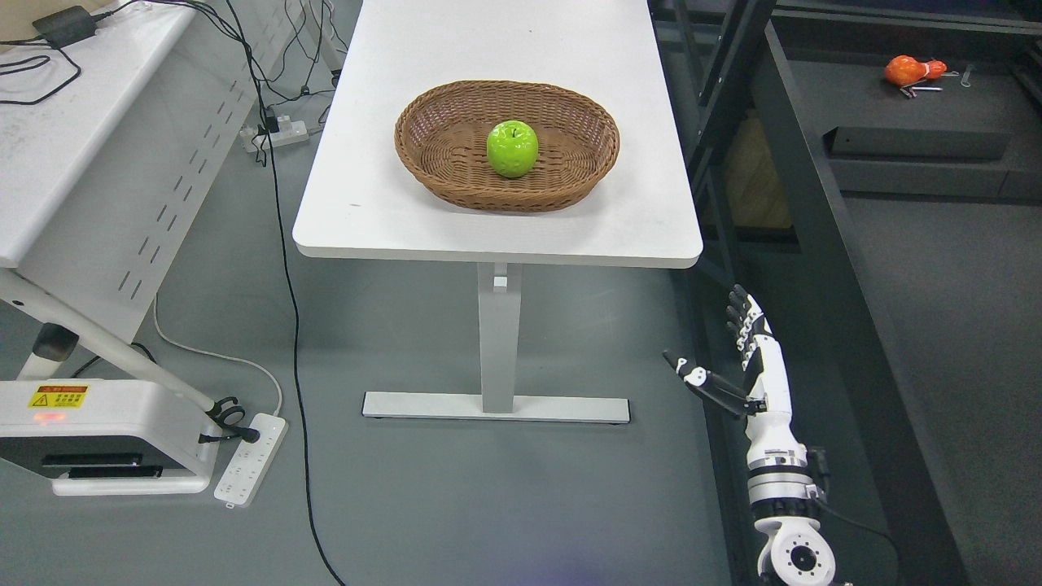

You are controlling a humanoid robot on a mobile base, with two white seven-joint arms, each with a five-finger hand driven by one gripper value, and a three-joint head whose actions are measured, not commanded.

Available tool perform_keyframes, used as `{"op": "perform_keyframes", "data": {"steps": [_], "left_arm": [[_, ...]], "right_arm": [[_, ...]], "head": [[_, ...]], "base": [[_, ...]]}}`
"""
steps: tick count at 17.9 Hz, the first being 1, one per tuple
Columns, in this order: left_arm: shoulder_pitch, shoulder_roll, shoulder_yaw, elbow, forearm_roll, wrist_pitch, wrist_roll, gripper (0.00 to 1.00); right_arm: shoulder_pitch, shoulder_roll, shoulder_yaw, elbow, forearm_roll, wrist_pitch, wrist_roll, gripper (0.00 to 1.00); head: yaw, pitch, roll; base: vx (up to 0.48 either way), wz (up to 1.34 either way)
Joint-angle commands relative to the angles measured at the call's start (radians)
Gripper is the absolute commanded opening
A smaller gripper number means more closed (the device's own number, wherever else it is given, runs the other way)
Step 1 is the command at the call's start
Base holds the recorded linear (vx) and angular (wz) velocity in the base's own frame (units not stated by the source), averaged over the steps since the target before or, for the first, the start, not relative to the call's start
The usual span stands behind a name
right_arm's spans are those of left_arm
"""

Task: Place green apple on left shelf middle layer
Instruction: 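Drive toward the white table with the wicker basket, right hand raised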

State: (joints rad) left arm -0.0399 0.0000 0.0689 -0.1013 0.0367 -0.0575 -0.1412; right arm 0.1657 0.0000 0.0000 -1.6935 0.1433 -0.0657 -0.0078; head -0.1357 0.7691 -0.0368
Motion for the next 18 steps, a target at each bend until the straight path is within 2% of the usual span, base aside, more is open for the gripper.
{"op": "perform_keyframes", "data": {"steps": [1,12,14,15,18], "left_arm": [[0.0,0.017,-0.003,0.0,0.0,-0.001,0.0,1.0],[0.0,0.017,0.0,0.0,0.0,-0.001,0.0,1.0],[0.0,0.017,0.0,0.0,0.0,-0.001,0.0,1.0],[0.0,0.017,0.0,0.0,0.0,-0.001,0.0,1.0],[0.0,0.017,0.0,0.0,0.0,-0.001,0.0,1.0]], "right_arm": [[0.001,-0.017,0.011,0.0,0.001,0.0,0.0,1.0],[-0.011,-0.017,-0.029,0.003,-0.018,-0.017,0.002,1.0],[-0.054,-0.101,-0.044,0.027,0.1,-0.103,-0.009,1.0],[-0.072,-0.15,-0.051,0.047,0.21,-0.136,-0.014,1.0],[-0.083,-0.21,-0.051,0.054,0.476,-0.137,-0.032,1.0]], "head": [[0.0,0.0,0.0],[0.0,0.0,0.0],[0.0,0.0,0.0],[0.0,0.0,0.0],[0.0,0.0,0.0]], "base": [[0.0,0.0],[0.0,0.0],[0.0,0.0],[0.0,0.0],[0.016,0.02]]}}
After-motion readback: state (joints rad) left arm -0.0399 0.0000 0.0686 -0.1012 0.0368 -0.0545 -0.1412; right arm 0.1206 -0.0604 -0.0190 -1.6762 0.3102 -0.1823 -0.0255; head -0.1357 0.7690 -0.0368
